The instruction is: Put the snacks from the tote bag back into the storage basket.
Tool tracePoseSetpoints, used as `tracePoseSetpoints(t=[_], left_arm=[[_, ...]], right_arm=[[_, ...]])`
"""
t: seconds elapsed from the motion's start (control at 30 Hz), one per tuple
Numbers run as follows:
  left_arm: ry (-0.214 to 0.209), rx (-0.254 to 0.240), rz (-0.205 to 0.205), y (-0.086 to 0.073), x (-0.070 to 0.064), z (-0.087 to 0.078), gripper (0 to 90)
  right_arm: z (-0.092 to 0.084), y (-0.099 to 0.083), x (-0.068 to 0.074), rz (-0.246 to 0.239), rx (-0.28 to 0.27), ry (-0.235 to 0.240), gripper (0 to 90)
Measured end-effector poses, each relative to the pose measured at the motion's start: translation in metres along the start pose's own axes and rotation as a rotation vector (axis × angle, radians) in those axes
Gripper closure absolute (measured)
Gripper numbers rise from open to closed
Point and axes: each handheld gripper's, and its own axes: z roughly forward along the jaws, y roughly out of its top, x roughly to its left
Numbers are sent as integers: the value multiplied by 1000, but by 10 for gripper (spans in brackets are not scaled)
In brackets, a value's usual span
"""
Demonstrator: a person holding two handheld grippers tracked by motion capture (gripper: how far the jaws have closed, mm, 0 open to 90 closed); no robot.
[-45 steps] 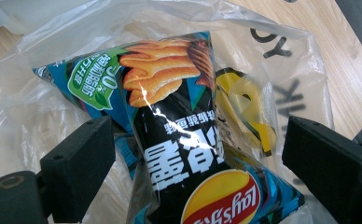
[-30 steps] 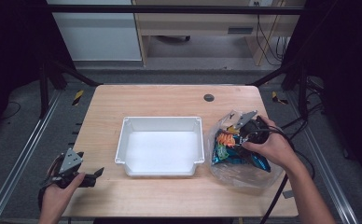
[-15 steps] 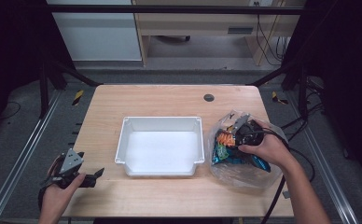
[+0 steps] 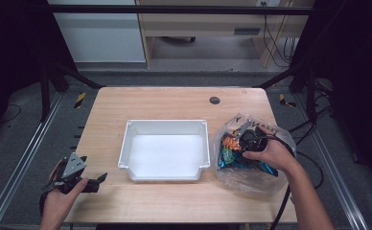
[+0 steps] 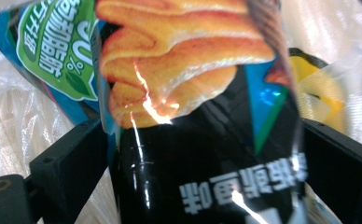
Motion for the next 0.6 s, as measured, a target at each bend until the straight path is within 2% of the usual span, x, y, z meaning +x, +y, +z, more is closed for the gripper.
tracePoseSetpoints(t=[0.27, 0.33, 0.47, 0.6], left_arm=[[-2, 1, -2, 0, -1, 0, 25], [-2, 2, 0, 0, -1, 0, 25], [0, 1, -2, 0, -1, 0, 25], [0, -1, -4, 0, -1, 0, 25]], right_arm=[[4, -5, 2, -4, 18, 18, 72], [3, -6, 2, -5, 10, 18, 124], [-3, -8, 1, -35, -3, 22, 298], [-11, -10, 1, -36, -19, 23, 372]])
